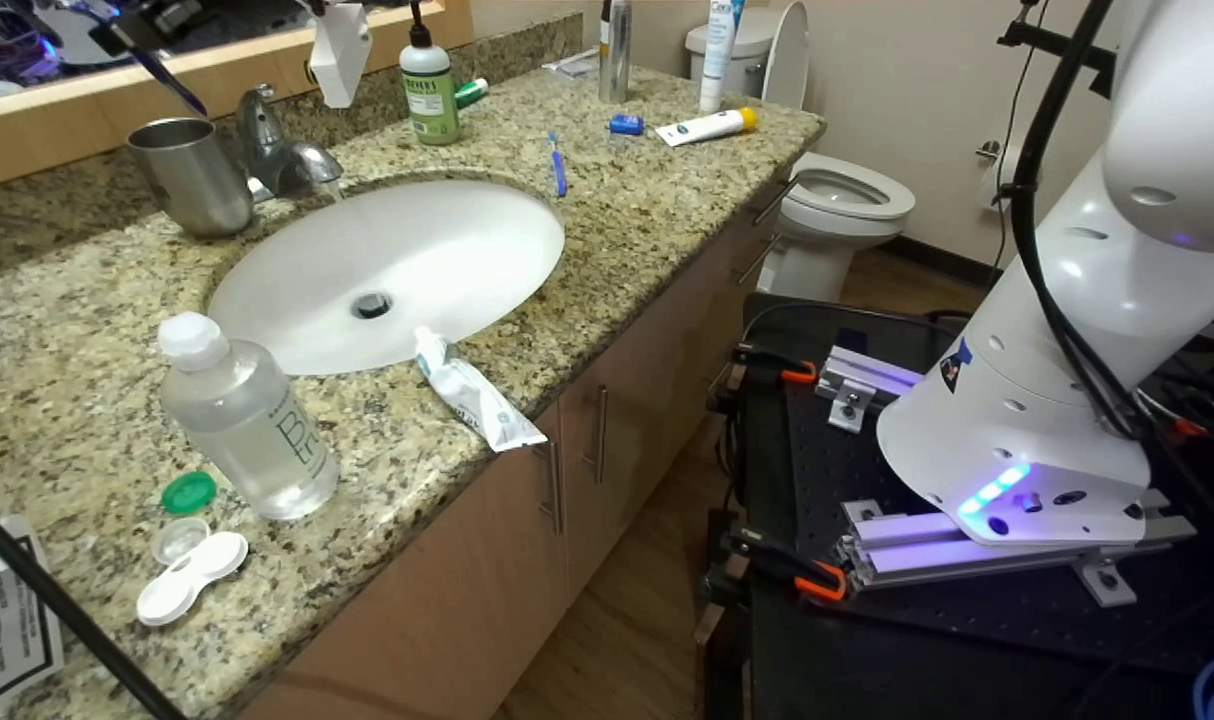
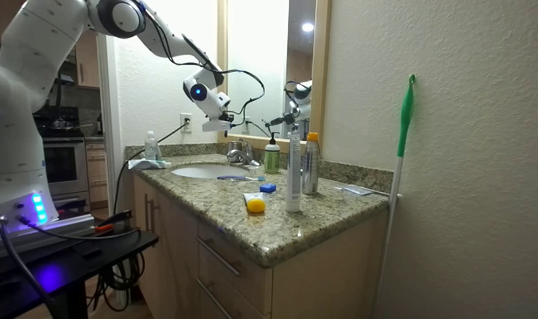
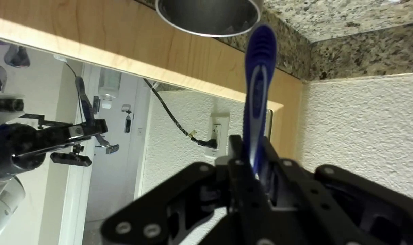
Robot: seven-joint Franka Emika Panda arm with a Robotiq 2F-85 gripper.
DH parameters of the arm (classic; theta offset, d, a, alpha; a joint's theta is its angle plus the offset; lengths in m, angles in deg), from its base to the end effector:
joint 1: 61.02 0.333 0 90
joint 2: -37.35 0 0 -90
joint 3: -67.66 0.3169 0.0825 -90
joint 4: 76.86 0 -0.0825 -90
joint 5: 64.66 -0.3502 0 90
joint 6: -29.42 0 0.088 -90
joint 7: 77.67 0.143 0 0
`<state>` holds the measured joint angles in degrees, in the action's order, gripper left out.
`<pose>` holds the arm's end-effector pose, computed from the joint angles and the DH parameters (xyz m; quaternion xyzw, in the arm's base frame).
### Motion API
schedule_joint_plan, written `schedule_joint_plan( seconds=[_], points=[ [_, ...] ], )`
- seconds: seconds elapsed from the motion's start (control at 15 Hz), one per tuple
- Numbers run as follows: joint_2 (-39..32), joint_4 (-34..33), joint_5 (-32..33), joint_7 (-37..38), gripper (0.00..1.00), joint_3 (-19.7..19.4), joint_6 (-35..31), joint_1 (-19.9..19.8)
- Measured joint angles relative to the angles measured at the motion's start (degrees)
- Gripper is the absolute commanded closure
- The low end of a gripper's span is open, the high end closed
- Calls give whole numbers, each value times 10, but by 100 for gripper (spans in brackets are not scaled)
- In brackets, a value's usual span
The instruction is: Pick up the shaving stick from the right side of the counter and place it inside the silver cup
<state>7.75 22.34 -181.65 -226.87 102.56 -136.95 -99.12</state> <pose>0.6530 -0.1274 0.3341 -0.8152 -0.1586 -0.5562 0.0299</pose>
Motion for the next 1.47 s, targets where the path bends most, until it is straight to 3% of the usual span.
schedule_joint_plan(
  seconds=[0.07, 0.4, 0.73, 0.8, 0.93, 1.0, 1.27, 1.47],
  points=[
    [1, 0, 0, 0, 97, 0, 0, 0],
    [0, -3, 2, 2, 97, -6, 12, 0],
    [-17, -31, 7, 2, 97, -51, 63, 22],
    [-22, -37, 7, 2, 87, -54, 68, 25],
    [-31, -41, 7, 2, 87, -55, 68, 32],
    [-34, -43, 7, 2, 97, -55, 68, 36],
    [-38, -47, 7, 2, 97, -58, 71, 41],
    [-40, -63, 12, 2, 97, -94, 104, 58]
  ],
)
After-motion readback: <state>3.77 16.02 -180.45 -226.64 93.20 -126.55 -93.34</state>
